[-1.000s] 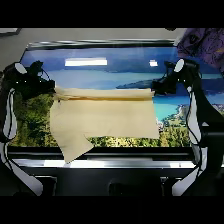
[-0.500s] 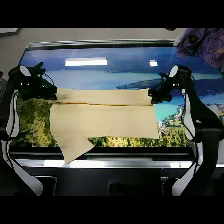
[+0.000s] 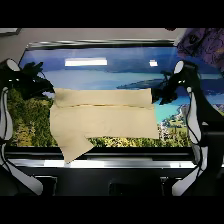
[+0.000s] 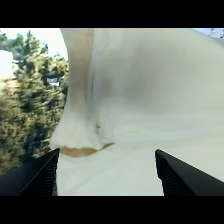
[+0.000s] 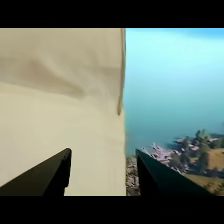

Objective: Fold the clothes and pants, and hang the long-sleeved shirts on hangers.

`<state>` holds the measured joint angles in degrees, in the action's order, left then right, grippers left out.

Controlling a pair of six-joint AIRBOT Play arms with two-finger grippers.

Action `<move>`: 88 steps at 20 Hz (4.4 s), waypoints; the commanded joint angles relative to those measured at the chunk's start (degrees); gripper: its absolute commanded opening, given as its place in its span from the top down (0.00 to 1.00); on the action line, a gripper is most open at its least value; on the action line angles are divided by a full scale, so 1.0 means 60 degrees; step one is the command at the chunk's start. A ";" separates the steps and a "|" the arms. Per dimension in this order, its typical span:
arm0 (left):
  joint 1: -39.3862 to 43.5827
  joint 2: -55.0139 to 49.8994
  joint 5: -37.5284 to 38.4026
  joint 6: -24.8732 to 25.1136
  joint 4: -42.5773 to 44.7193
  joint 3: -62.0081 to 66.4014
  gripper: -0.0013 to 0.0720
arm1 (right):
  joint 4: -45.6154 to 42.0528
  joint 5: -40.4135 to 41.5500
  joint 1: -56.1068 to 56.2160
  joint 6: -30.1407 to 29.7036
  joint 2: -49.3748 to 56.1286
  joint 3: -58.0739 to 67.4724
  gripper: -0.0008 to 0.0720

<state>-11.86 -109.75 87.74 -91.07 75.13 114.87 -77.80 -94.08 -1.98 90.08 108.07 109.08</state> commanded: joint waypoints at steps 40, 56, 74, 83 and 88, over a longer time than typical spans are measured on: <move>-0.1592 0.8072 -0.3697 0.3359 -0.5064 -1.5810 0.95 | 0.2827 0.2954 -0.2878 -0.2969 -0.4754 -0.9278 0.34; -0.1596 0.8072 -0.3450 0.3326 -0.5064 -1.5773 0.95 | 0.5526 0.3486 -0.2641 -0.3982 -0.3876 -1.0663 0.68; -0.2193 1.3876 0.0189 -0.1384 -0.2565 -1.3934 0.95 | 0.3115 0.1377 -0.2641 -0.1140 -0.7792 -1.0644 0.96; -0.1694 0.9639 -0.1960 0.0678 -0.3351 -1.1974 0.95 | 0.2437 0.3767 -0.0794 -0.1355 -0.6838 -0.9205 0.96; -0.0951 0.6510 -0.2681 0.0984 -0.3351 -0.9817 0.95 | 0.2452 0.4350 -0.0688 -0.1300 -0.5377 -0.7956 0.96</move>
<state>-19.59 -60.86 74.67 -86.94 55.22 49.10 -62.19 -70.85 -6.98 81.76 71.35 57.21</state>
